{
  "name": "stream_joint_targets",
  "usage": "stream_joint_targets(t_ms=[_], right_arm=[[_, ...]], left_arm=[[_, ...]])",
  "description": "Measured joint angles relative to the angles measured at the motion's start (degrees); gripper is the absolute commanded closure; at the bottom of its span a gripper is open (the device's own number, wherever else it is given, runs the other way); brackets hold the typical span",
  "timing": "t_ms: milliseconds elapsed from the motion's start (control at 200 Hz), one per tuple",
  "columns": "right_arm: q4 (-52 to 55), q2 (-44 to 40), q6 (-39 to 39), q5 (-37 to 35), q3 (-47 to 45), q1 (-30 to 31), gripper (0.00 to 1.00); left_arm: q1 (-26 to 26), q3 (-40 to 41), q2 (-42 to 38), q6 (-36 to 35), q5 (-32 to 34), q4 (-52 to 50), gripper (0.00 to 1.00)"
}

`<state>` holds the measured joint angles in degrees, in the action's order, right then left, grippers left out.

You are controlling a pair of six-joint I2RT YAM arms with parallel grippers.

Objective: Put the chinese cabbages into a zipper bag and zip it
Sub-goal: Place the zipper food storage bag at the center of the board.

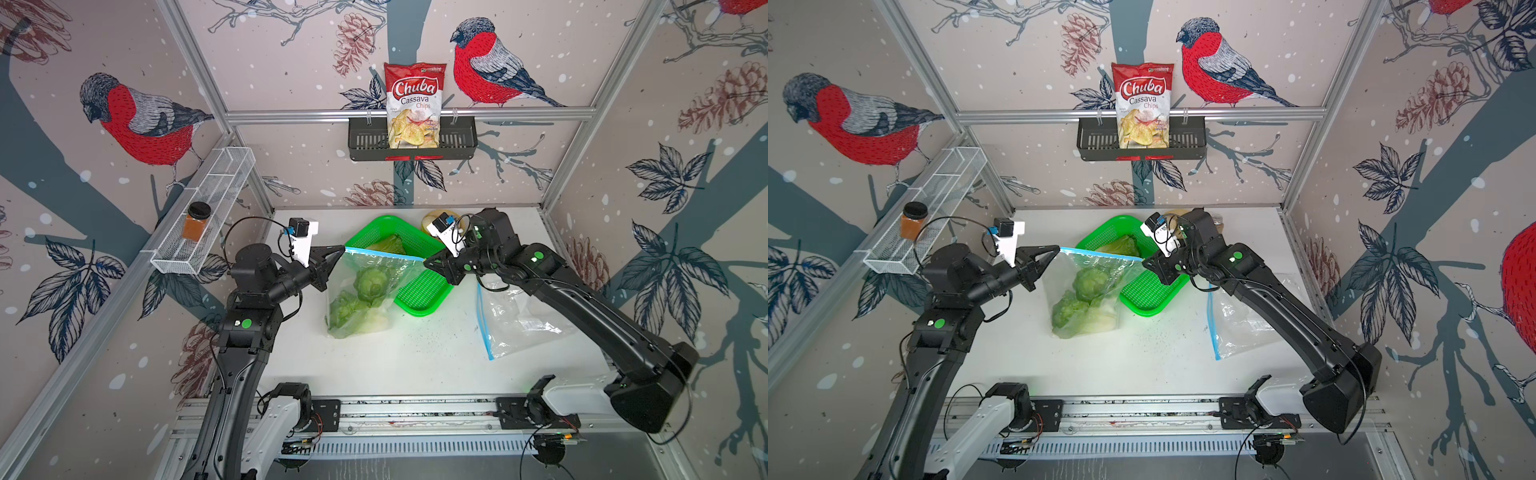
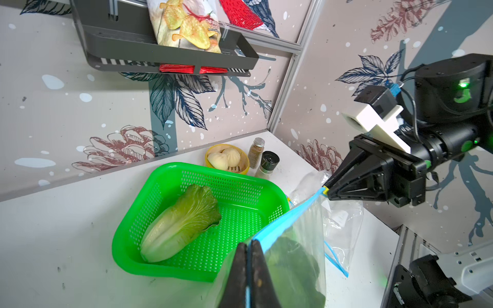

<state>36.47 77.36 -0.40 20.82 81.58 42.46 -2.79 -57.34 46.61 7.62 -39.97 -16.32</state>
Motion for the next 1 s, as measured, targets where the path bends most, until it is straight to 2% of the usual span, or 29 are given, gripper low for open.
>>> stream_joint_targets(t_ms=[40, 155, 260, 385, 495, 620, 695, 750, 840, 1001], right_arm=[[0.09, 0.48, 0.5, -0.24, 1.18, 1.11, 0.49], [-0.28, 0.76, 1.36, -0.09, 4.44, 2.62, 0.3], [-1.42, -0.17, 3.61, -1.62, 5.01, 1.68, 0.23], [-2.78, -1.36, 6.84, -4.96, 3.1, 0.59, 0.19], [-2.95, -1.7, 9.99, -8.48, 0.17, -0.72, 0.19], [-3.08, -2.25, 12.81, -11.74, -3.32, -2.38, 0.19], [-3.72, -3.06, 14.27, -12.04, -5.31, -3.21, 0.19], [-4.55, -3.54, 15.54, -12.11, -6.71, -4.09, 0.19], [-5.22, -3.93, 17.11, -12.79, -8.31, -5.7, 0.19], [-6.95, -5.05, 18.49, -12.83, -10.82, -7.76, 0.19]], left_arm=[[0.07, -0.02, 0.0, 0.13, 0.48, 0.28, 1.0], [0.09, -3.08, 1.03, 0.57, 5.6, -1.33, 1.0], [0.09, -7.98, 2.93, 0.52, 13.68, -3.21, 1.0], [0.09, -12.57, 6.62, -0.66, 22.91, -4.83, 1.0], [0.09, -13.51, 9.42, -2.99, 29.33, -4.81, 1.0], [-0.5, -10.25, 13.53, -6.51, 38.14, -1.7, 1.0], [-3.04, -6.25, 16.06, -8.07, 43.95, 1.73, 1.0], [-5.16, -3.15, 18.18, -8.13, 46.23, 4.94, 1.0], [-5.75, -1.4, 22.71, -7.34, 49.59, 7.41, 1.0], [-5.92, -6.71, 33.0, -5.07, 58.9, 9.66, 1.0]])
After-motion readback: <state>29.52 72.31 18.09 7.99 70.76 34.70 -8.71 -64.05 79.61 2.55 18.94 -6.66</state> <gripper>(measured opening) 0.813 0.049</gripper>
